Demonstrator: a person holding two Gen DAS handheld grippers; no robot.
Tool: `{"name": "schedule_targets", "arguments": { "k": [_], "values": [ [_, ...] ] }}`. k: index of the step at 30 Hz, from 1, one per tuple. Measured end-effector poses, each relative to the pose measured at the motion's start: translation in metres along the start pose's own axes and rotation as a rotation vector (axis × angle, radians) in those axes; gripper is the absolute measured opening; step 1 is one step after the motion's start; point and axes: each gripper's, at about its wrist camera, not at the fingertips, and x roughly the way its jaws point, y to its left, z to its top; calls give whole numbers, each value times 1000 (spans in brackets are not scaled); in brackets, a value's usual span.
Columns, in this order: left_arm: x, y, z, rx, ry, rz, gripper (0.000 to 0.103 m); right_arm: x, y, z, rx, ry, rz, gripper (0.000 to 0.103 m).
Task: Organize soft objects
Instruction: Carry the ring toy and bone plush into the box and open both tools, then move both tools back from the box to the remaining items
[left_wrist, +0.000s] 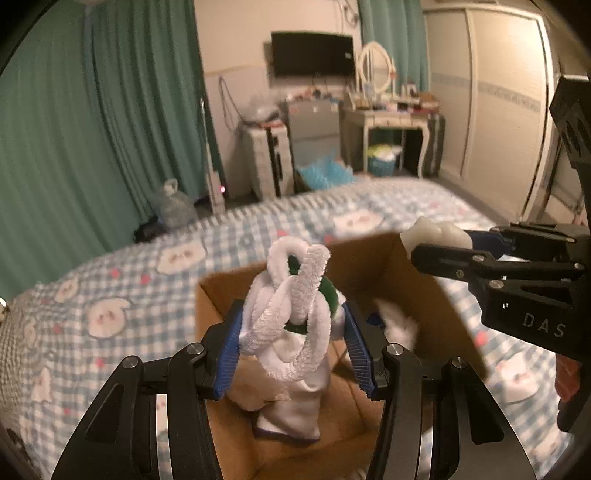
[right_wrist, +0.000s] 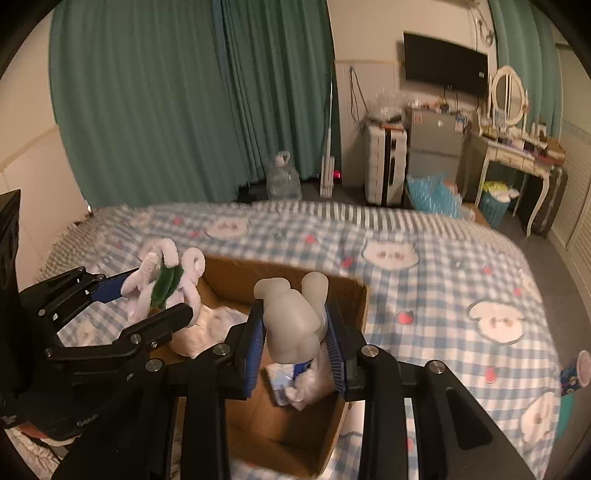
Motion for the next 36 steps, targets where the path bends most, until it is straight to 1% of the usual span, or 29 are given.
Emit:
{"name": "schedule_targets", "arguments": {
  "k": [2, 3, 5, 7, 8, 10, 11, 12, 14, 15, 16, 17, 20, 22, 23, 24, 25, 26, 28, 29, 31, 32, 35, 36],
  "values": [
    [21, 0, -9, 6, 46, 28, 51, 20, -7, -8, 13, 23, 3, 31],
    [26, -1, -11, 8, 54, 30, 51, 30, -10, -11, 27, 36, 10, 32],
    [37, 0, -17, 5, 69, 8, 51, 42, -17, -17, 45, 54, 31, 33],
    [40, -1, -21, 8, 74, 11, 51, 52, -19, -23, 55, 61, 34, 38],
    [39, -2, -22, 16, 67, 16, 55, 54, -20, -25, 59, 61, 37, 39],
    [34, -5, -21, 30, 46, 27, 58, 56, -19, -27, 65, 59, 37, 44],
    [30, -7, -20, 36, 34, 32, 67, 54, -20, -27, 67, 59, 36, 46],
    [27, -7, -19, 37, 24, 45, 70, 52, -20, -26, 68, 58, 34, 49],
    [21, -9, -16, 43, 25, 65, 71, 44, -20, -21, 64, 51, 20, 52],
    [20, -8, -14, 44, 27, 75, 71, 39, -19, -18, 63, 43, 13, 57],
    [13, -9, -12, 44, 27, 89, 71, 30, -18, -15, 63, 30, 5, 63],
    [9, -9, -10, 40, 24, 95, 71, 19, -17, -11, 64, 13, 1, 65],
    [-20, -7, -2, 34, -10, 100, 71, -20, -12, 5, 69, -41, -5, 68],
    [-45, -8, 8, 36, -43, 110, 76, -50, -5, 16, 61, -78, -9, 73],
    [-63, -7, 13, 34, -71, 119, 83, -72, 0, 22, 50, -105, -15, 74],
    [-79, -6, 17, 30, -97, 126, 85, -85, 4, 26, 44, -121, -18, 74],
    [-103, -5, 22, 24, -135, 133, 86, -103, 9, 30, 37, -144, -20, 76],
    [-119, -5, 26, 18, -155, 135, 86, -121, 15, 34, 30, -166, -23, 77],
    [-154, -2, 32, 6, -199, 135, 87, -159, 26, 39, 18, -210, -30, 82],
    [-173, -1, 34, 5, -224, 138, 88, -183, 34, 42, 12, -228, -29, 84],
    [-210, -2, 34, 12, -280, 147, 91, -215, 45, 43, 9, -252, -22, 87],
    [-235, -3, 32, 19, -321, 157, 91, -231, 51, 43, 5, -266, -17, 87],
    [-278, -4, 25, 24, -386, 176, 93, -283, 70, 36, -12, -312, -13, 97],
    [-290, -4, 21, 21, -403, 176, 94, -296, 76, 33, -16, -327, -14, 103]
  ]
}}
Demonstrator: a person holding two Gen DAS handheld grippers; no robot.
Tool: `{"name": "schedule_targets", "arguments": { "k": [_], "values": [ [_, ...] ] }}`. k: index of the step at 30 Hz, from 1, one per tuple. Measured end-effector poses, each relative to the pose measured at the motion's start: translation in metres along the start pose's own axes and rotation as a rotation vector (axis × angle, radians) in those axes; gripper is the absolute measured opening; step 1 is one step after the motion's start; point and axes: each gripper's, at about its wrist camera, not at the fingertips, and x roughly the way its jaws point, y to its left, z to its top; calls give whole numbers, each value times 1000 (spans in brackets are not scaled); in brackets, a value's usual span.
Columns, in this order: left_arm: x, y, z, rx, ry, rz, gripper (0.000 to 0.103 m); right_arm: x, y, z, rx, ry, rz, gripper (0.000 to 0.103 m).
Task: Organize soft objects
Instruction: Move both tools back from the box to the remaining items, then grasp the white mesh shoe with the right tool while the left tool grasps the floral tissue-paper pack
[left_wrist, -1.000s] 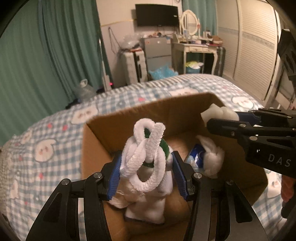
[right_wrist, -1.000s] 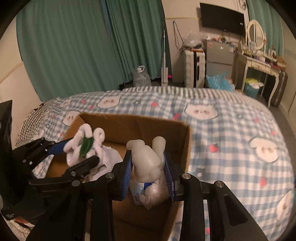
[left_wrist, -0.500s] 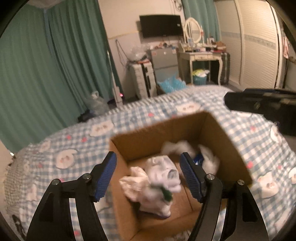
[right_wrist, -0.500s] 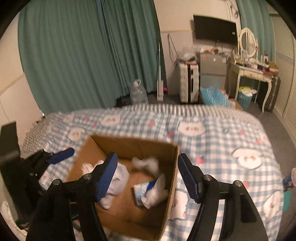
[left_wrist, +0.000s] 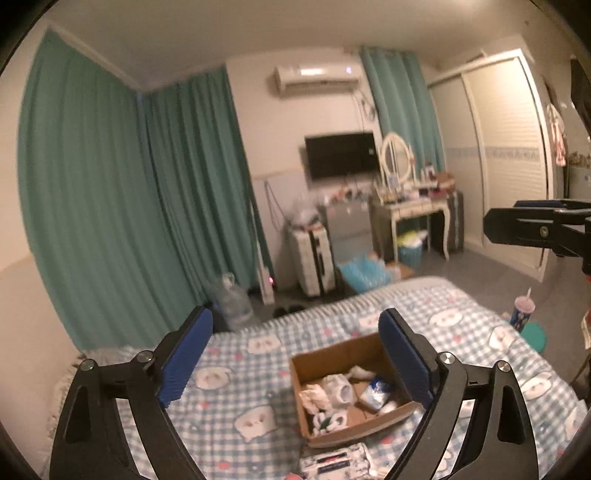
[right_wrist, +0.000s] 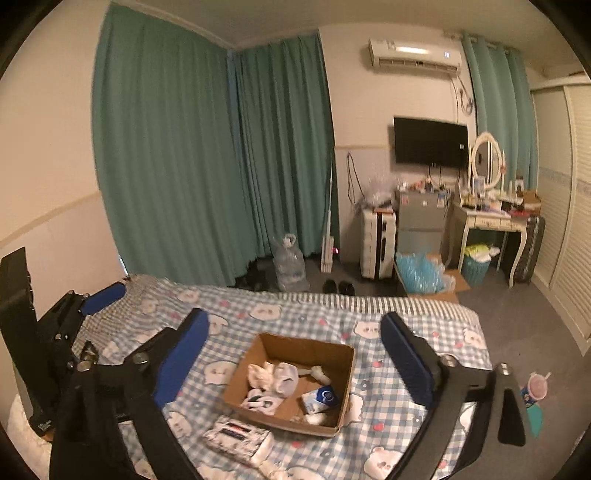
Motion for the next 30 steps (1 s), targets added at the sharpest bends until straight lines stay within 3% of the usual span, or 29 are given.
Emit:
{"name": "schedule_targets", "arguments": {
  "k": [6, 13, 22, 26, 30],
  "values": [
    [-60, 7, -11, -13, -62, -18, 94, -52, 29, -14, -78, -50, -44, 103],
    [-47, 1, -55, -31, 25, -67, 94, -46, 37, -64, -87, 6, -17, 103],
    [4, -4, -128, -114, 108, -60, 94, 43, 26, -158, -83, 161, -8, 103],
    [37, -14, -166, -96, 214, -100, 94, 82, 20, -193, -89, 233, 3, 103],
    [66, -23, -199, -82, 319, -113, 94, 128, 17, -239, -122, 411, 52, 103]
  ]
}}
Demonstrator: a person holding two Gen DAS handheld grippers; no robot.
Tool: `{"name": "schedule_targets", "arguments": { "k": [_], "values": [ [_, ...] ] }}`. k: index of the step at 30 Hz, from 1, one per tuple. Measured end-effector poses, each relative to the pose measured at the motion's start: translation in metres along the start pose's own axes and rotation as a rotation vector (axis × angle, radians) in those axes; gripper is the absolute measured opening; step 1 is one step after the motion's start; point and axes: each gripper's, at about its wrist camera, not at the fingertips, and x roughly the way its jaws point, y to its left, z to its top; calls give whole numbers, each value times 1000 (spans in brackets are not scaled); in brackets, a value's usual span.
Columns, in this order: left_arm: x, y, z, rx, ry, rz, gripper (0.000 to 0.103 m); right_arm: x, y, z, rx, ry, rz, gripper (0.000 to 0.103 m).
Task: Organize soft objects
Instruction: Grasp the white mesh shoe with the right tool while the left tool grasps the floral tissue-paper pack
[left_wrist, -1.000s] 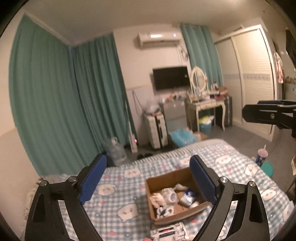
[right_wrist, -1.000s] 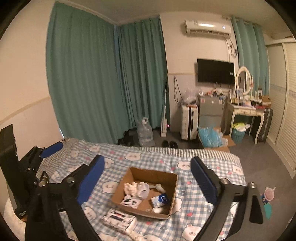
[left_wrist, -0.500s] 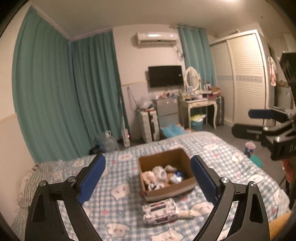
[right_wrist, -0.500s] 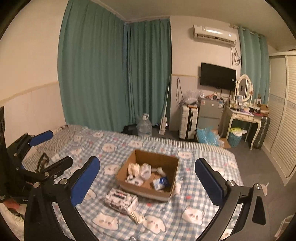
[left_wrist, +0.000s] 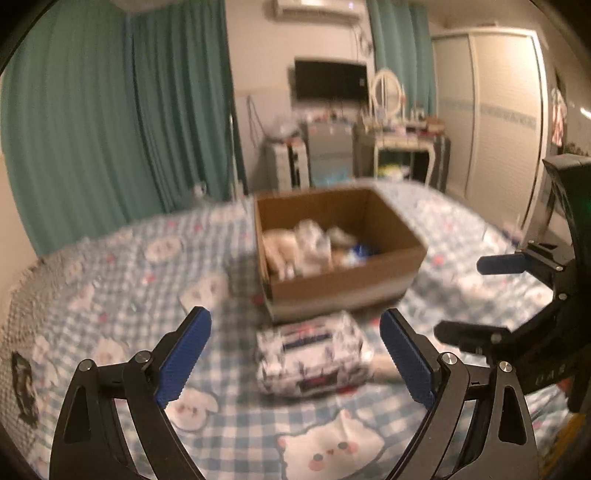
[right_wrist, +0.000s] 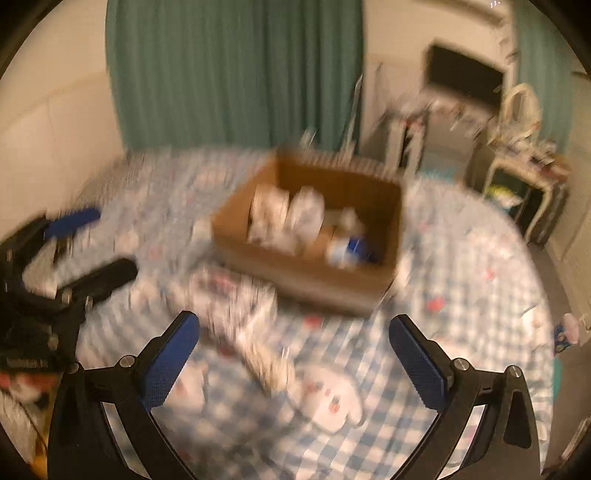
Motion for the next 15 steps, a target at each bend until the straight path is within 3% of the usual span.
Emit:
{"name": "schedule_targets", "arguments": {
  "k": [2, 7, 11, 13, 15],
  "values": [
    [21, 3, -14, -19, 58, -16, 94, 25, -2, -12, -31, 78, -2, 100],
    [47, 9, -38, -37, 144, -42, 94, 72, -2, -29, -20, 225, 85, 77],
    [61, 14, -53, -51, 216, -58, 94, 100, 8, -36, -66, 295, 115, 63],
    [70, 17, -57, -63, 244, -71, 94, 111, 11, -39, -81, 325, 124, 43],
    [74, 18, -61, -69, 267, -73, 93, 116, 11, -39, -90, 337, 129, 34]
  ]
}}
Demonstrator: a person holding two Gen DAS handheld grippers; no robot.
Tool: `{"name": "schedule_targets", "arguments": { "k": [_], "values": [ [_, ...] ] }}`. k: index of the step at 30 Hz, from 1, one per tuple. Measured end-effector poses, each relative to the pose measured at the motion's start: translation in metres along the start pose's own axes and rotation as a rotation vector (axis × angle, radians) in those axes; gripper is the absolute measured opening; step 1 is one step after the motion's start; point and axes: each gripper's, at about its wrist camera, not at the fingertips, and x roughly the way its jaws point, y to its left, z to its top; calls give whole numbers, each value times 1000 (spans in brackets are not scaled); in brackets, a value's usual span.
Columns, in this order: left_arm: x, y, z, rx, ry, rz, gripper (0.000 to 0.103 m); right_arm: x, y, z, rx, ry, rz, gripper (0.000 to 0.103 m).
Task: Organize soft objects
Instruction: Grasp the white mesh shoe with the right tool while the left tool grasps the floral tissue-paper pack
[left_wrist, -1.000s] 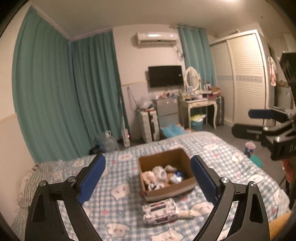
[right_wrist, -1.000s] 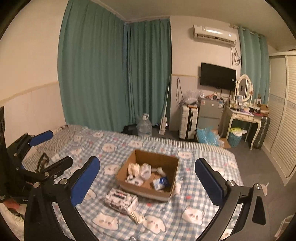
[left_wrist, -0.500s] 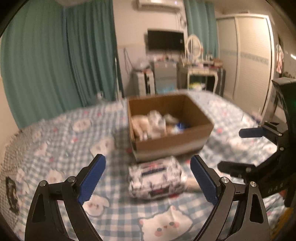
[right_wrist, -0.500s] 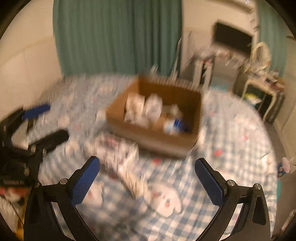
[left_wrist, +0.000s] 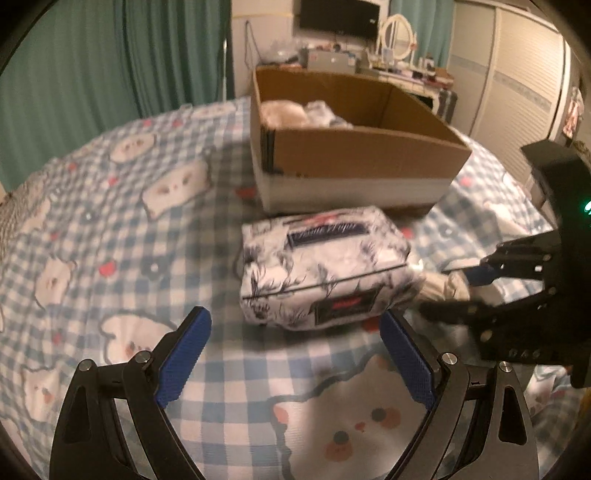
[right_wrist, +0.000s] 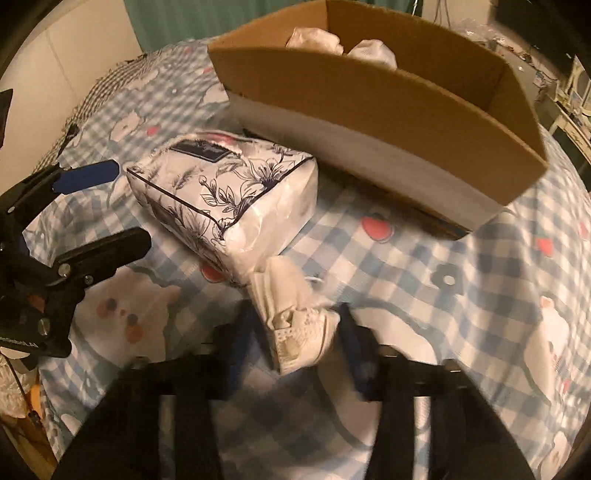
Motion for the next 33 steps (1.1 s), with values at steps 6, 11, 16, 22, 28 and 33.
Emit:
{"name": "schedule_targets", "arguments": {
  "k": [6, 11, 16, 22, 28, 33],
  "values": [
    [-6, -7, -3, 23, 1, -37, 93, -33, -12, 0, 14, -52, 8, 30],
    [-12, -10, 10, 46, -39, -43, 93, -64, -31, -2, 67, -125, -35, 30],
    [15, -12, 23, 77, -49, 3, 92, -68, -41, -4, 95, -125, -44, 30],
    [47, -5, 22, 50, 6, -46, 96, -57, -36, -3, 80, -105, -38, 30],
    [65, 22, 21, -118, 72, -202, 95, -47, -38, -3, 83, -82, -37, 30],
    [53, 12, 18, -66, 49, -191, 84, -48, -40, -2, 94, -85, -40, 30]
  ]
}}
